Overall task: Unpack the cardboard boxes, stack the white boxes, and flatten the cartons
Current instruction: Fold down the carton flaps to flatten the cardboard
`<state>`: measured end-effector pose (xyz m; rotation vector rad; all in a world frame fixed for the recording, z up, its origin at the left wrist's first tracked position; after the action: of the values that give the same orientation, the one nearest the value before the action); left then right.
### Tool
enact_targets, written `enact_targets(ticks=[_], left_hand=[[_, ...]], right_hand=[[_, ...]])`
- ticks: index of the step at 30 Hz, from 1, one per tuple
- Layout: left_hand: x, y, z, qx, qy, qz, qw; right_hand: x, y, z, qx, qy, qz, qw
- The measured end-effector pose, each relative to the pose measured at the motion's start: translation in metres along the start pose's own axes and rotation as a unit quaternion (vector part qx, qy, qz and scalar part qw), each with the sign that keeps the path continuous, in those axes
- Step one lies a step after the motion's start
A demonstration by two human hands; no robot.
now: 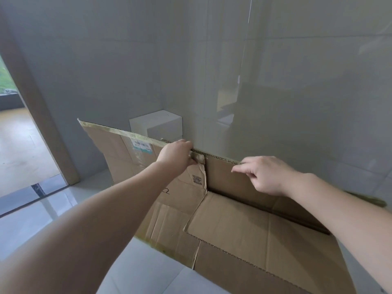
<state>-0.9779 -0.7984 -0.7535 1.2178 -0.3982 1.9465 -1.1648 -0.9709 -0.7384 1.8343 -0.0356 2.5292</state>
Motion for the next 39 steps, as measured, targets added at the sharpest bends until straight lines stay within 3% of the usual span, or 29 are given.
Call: enact_targets(ticks=[4,7,12,14,18,25,31,39], left_hand=[[0.0,0.003,0.011,0.012,-0.009,-0.016,1.0],[-0.002,0.006,0.023,0.033,-0.013,-0.029,0.999],[-0.004,0.011,0.037,0.042,-0.006,-0.036,0.998],[-0.006,0.012,0.038,0.041,-0.006,-0.033,0.999],[-0.006,0.013,0.035,0.039,-0.01,-0.032,0.999],[0.009,0.024,0.02,-0.002,-0.005,-0.029,1.0],[0.025,0.025,0.008,-0.028,0.024,-0.042,0.998],[0.065,0.005,0.012,-0.037,0.088,-0.057,0.994]], right_hand=[[-0.006,-0.021,-0.005,0.043,-0.05,-0.181,0.981],[-0.013,-0.036,-0.015,0.032,-0.069,-0.214,0.974],[-0.052,-0.061,-0.059,0.113,-0.115,-0.249,0.955],[-0.063,-0.06,-0.064,0.106,-0.09,-0.275,0.951],[-0.032,-0.035,-0.032,0.033,0.038,-0.299,0.953],[0.01,-0.016,0.028,-0.095,0.06,-0.201,0.973],[-0.006,-0.029,0.051,-0.06,0.129,-0.15,0.978],[0.032,-0.06,0.089,0.013,0.188,-0.112,0.976]])
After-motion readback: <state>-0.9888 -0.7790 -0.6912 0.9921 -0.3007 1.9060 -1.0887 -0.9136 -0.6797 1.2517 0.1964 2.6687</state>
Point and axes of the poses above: each hand's wrist, its own z-axis towards the middle knuckle, its own x-axis out of the back of the hand, y = z × x, the point moved 1 cm from there along z, towards the middle knuckle, and after that the axes turned 11 degrees about y, right-handed, at the moved point
